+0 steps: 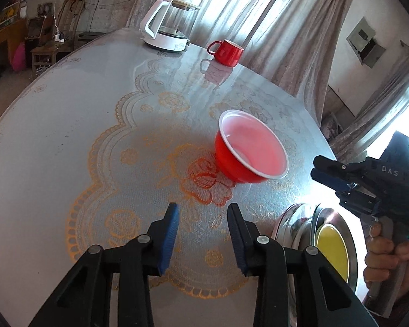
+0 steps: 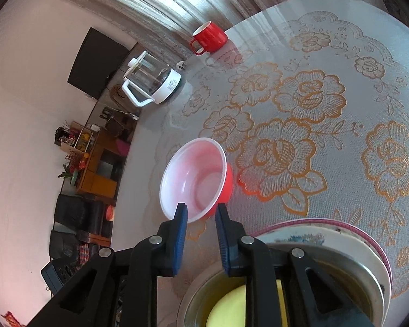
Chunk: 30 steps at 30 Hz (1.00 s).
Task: Organize plates and bowls
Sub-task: 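Move the right gripper over to the red bowl with pink interior, then grip the rim of the red bowl with the right gripper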
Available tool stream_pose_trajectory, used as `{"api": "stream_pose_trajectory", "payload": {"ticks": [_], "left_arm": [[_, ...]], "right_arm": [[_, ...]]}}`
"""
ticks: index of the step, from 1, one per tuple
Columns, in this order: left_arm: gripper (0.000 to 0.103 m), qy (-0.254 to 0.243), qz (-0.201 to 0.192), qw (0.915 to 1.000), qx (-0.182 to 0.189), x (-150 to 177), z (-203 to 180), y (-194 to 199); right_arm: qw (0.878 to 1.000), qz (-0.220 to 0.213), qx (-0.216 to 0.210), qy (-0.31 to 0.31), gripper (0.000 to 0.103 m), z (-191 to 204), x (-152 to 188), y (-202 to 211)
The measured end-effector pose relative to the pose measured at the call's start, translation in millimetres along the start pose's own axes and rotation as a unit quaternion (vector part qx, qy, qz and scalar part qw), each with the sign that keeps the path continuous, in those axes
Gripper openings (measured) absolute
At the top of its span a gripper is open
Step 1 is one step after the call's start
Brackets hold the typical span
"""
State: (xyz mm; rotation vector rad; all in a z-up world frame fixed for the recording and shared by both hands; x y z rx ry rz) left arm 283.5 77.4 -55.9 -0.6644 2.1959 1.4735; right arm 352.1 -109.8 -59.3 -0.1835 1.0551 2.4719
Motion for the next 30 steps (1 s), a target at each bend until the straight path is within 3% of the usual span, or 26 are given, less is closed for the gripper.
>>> {"api": "stream_pose_trajectory", "payload": {"ticks": [12,15,23,26,30], "left_arm": [[0.036,0.031,0.001,0.9985,0.044,-48,-8,-36],[0.028,0.036,0.006,0.9982,0.048,-53,-9,-44],[0.027,0.069,0.008,0.9959,0.058,-60,1,-54],[0.012,0.067,0.009,0.995,0.074,-62,-2,-58],[0.011,0.059,0.0,0.995,0.08,-62,-6,-51]], "right_arm": [[0.999,0.014,0.03,-0.015,0.018,-9,-24,-42],[0.999,0.016,0.033,-0.011,0.014,-8,-23,-47],[0.999,0.02,0.038,-0.011,0.013,-11,-24,-53],[0.999,0.022,0.035,-0.01,0.011,-11,-23,-56],[0.999,0.015,0.033,-0.003,0.009,-8,-23,-54]]}}
Point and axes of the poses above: each gripper's, at about its wrist camera, not at the fingertips, and y roughly against the way its jaws point, z to its left, x to its underside, the point moved 7 cm from there along -y, roughly the way its jaws point, and after that the axes turned 6 degrees about -y, right-handed, at the moved point
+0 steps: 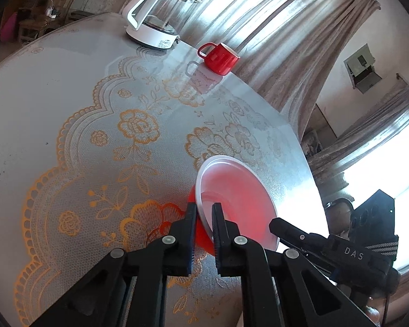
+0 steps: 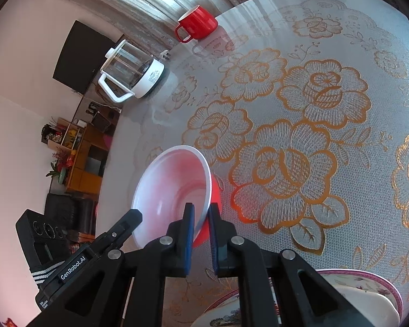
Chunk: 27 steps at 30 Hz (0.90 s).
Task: Organize plates and bowls
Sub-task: 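Grip the rim of the red bowl with the right gripper, then lift the red bowl and carry it over the yellow bowl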
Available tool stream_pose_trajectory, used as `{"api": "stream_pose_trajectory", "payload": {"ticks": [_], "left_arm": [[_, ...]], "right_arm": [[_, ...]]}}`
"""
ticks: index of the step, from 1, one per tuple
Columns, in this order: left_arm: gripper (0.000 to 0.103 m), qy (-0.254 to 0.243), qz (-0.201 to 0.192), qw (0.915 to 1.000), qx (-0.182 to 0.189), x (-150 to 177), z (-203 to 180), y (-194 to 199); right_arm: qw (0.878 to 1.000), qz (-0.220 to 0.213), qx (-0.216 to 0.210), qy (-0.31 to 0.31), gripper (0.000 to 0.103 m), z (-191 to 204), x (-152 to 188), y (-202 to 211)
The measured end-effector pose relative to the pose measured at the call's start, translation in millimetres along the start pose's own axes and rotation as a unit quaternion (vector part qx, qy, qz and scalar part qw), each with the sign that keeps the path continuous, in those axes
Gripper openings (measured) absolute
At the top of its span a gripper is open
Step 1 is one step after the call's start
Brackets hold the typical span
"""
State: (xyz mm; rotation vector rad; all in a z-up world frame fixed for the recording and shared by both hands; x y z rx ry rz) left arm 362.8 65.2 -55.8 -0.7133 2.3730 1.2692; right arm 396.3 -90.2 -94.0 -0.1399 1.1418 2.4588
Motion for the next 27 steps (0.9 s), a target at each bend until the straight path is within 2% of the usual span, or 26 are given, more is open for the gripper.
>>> {"api": "stream_pose_trajectory", "payload": {"ticks": [17,27], "left_arm": [[0.011,-0.032,-0.032,0.9989,-0.009,20,-20,48],[0.011,-0.075,-0.06,0.9949,-0.03,35,-37,75]], "right_arm": [[0.999,-0.016,-0.019,0.025,0.009,15,22,30],[0.998,-0.028,-0.037,0.05,0.009,26,44,57]]}}
Point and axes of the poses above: each gripper's, at about its wrist camera, not at the fingertips, and y roughly against the way its jaws point, z to its left, x to its underside, the point moved 7 cm from there along -y, roughly the way its jaws point, and after that the axes turned 6 degrees about -y, right-handed, at the moved point
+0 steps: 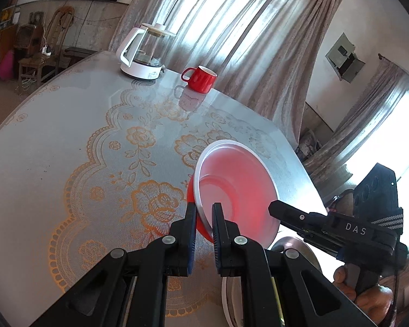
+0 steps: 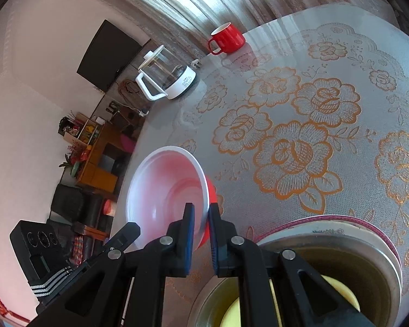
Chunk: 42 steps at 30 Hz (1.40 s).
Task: Organize plates and bowls
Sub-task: 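Lift the red bowl and carry it over the yellow bowl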
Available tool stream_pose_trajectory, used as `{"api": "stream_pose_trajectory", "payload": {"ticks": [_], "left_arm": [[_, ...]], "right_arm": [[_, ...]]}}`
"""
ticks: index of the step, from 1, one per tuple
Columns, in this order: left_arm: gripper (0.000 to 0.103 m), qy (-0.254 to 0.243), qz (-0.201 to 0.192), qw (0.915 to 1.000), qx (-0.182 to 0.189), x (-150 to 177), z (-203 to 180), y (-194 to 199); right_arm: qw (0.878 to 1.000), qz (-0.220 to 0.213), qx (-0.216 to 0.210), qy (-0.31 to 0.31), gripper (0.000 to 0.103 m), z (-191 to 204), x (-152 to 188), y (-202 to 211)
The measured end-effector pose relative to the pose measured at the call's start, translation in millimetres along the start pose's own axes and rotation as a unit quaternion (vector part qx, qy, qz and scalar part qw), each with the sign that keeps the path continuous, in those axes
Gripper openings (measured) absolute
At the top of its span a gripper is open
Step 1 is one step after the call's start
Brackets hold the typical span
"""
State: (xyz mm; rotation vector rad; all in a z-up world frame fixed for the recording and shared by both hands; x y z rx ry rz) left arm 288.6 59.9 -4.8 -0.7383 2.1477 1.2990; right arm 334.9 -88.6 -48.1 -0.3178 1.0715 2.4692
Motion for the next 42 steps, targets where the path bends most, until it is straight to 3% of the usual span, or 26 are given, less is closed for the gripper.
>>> {"api": "stream_pose_trajectory", "payload": {"ticks": [4,20,42], "left_arm": [[0.011,-0.018,-0.009,0.9998,-0.006,4,-8,9],[0.011,-0.028,-0.004,0.999,0.034,36,-38,30],[0.011,-0.073,0.059,0.992,0.085,86,-97,25]], "right_arm": [[1.0,-0.01,-0.005,0.013,0.009,6,9,15],[0.998,-0.044,-0.019,0.027,0.009,1,49,72],[0.997,-0.079,-0.008,-0.004,0.011,-46,84,134]]}}
Point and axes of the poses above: each gripper's, at about its wrist camera, not at the fingertips, and y roughly against the way its jaws point, z to its left, x to its underside, the point moved 7 cm from there along -y, roughly the way its jaws point, and after that the axes turned 6 degrees about -y, right-handed, at the moved point
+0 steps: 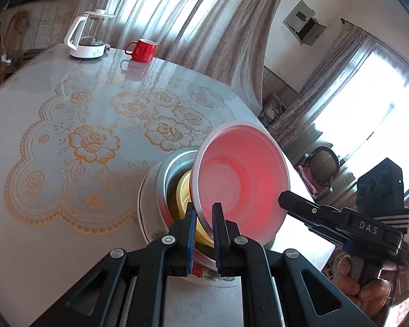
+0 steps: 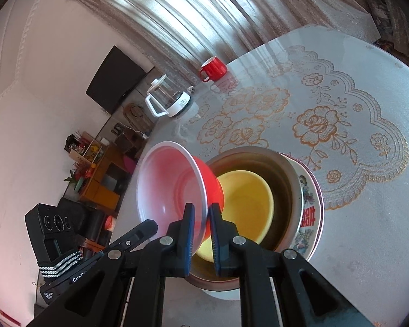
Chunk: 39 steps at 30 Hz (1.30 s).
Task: Organize plates and bowls
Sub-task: 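Lift the red bowl and carry it over the yellow bowl, then lower the red bowl into the yellow bowl and open the right gripper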
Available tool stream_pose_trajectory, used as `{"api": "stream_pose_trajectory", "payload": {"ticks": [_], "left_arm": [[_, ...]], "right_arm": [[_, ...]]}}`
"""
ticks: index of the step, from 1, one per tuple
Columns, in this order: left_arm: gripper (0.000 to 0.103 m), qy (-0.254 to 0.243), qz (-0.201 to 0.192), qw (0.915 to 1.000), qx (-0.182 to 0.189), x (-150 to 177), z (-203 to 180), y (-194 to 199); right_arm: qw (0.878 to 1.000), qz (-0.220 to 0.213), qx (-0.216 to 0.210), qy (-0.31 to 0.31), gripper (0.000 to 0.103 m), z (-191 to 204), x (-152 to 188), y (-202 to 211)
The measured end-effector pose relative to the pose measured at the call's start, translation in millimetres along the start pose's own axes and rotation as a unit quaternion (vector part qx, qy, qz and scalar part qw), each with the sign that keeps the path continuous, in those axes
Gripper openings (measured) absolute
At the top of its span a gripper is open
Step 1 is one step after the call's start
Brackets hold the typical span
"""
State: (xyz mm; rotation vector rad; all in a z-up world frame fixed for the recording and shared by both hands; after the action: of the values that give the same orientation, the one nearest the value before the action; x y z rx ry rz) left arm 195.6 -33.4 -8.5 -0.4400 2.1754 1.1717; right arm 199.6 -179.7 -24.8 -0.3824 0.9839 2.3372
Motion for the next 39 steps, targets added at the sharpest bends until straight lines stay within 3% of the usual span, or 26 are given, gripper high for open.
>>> {"api": "stream_pose_trajectory", "payload": {"ticks": [10,22,39], "left_arm": [[0.011,0.005,0.024,0.9997,0.0,9,-4,-15],[0.011,0.015,0.046,0.9988,0.002,13,0,-24],[0.011,0.0,0.049,0.9988,0.006,15,-4,-27]], "right_arm": [[1.0,0.005,0.013,-0.02,0.012,-21,6,1],[0.999,0.01,0.031,-0.024,0.024,-29,8,-2],[0.997,-0.032,0.069,0.017,0.024,-23,3,4]]}}
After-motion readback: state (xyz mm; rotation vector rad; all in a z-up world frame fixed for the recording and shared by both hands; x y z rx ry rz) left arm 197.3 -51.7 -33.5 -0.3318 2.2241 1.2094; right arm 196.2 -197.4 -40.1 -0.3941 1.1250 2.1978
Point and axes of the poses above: each gripper's, at about its wrist camera, not at the fingertips, and y roughly against the way its jaws point, z to its left, x to its underside, the point moved 7 cm from there along -y, roughly the way its jaws point, and after that the axes turned 6 degrees about -y, right-handed, at the moved point
